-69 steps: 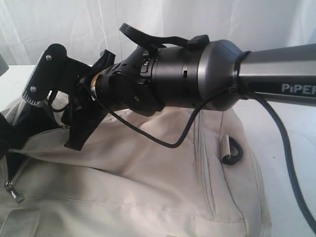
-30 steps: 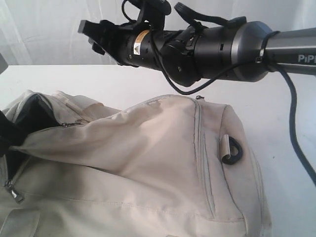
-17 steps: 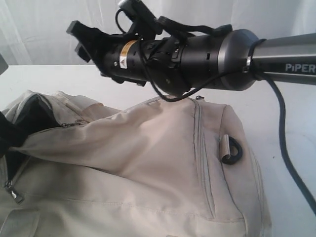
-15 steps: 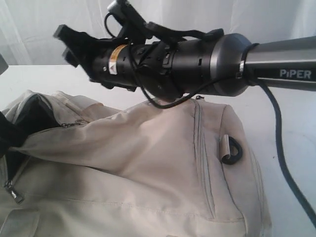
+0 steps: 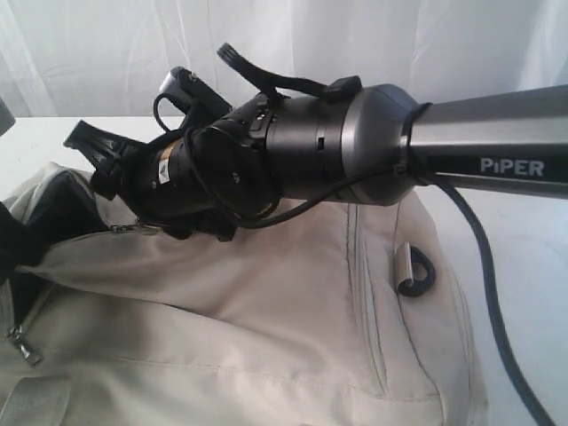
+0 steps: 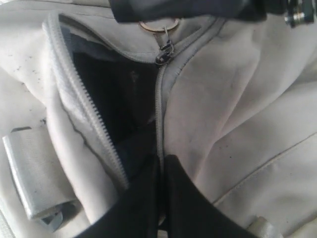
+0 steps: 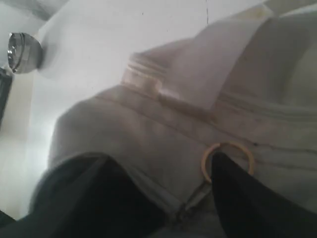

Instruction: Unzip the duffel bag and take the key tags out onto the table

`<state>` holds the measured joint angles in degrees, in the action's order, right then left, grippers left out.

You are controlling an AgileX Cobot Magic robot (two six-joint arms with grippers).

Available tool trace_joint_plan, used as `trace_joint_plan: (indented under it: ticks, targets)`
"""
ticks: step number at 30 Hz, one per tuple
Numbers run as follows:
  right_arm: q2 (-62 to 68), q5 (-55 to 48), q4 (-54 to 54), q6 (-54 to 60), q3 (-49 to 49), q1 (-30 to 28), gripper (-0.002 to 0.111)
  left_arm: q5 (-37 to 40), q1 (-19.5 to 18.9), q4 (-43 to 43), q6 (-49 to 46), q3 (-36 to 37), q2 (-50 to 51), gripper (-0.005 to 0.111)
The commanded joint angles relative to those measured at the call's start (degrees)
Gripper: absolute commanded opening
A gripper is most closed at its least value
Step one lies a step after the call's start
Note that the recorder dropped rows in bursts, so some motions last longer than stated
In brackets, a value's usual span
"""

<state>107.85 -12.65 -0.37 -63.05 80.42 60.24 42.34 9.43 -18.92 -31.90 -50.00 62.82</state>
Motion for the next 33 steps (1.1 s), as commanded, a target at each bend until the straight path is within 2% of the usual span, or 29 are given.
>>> trace_joint_plan:
  ticks: [1,12,19,26,33]
  targets:
    - [-0.3,-9.1,11.5,12.1,0.2,0.4,0.055,2.0,-0.2,0.5,0.2,0.3,-0.8,0.0]
    - [-0.4,-13.4,10.9,14.4,0.2,-0.4,0.055,2.2,-0.2,0.5,0.2,0.3,-0.8,0.0]
    - [-0.9,-12.7,10.6,14.4,0.2,-3.6,0.055,2.6,-0.2,0.5,0.2,0.3,-0.8,0.0]
    - [0.4,-11.5,10.9,15.3,0.2,-4.1,0.055,2.6,-0.2,0.5,0.2,0.3,-0.8,0.0]
    - [3.9,-9.9,17.7,16.9,0.2,-4.1,0.055,2.6,-0.2,0.5,0.2,0.3,-0.8,0.0]
